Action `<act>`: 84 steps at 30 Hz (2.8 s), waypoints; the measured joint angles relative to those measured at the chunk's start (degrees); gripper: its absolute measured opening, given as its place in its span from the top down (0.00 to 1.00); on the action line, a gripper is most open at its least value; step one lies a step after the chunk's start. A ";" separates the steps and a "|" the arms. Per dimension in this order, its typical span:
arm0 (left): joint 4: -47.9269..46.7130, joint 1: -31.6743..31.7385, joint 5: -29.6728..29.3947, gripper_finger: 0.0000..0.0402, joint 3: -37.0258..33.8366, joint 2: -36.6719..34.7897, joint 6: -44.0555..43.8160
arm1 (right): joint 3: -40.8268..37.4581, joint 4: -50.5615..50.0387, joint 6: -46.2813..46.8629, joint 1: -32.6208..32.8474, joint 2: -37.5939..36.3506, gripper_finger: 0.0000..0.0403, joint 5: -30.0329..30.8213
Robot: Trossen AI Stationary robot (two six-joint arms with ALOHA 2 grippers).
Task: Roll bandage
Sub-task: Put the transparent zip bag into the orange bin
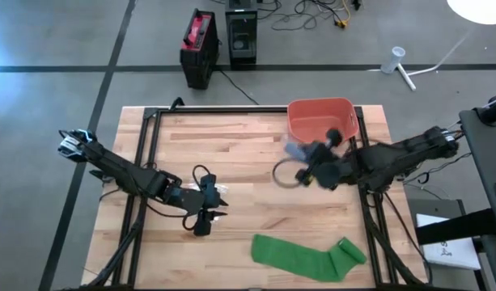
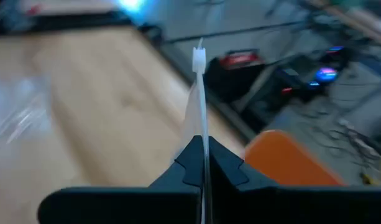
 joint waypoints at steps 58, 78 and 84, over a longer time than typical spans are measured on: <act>13.04 -5.34 -0.54 0.71 -9.28 -0.08 -12.27 | -2.36 34.51 11.13 -37.83 25.76 0.56 -15.90; 14.83 -7.98 -4.59 0.71 -10.67 0.27 -12.10 | -6.80 26.32 -5.87 -13.28 12.95 0.47 -18.51; 16.10 -7.63 -10.21 0.71 -10.88 0.49 -8.62 | -7.32 29.91 8.23 -10.87 16.14 0.51 -19.58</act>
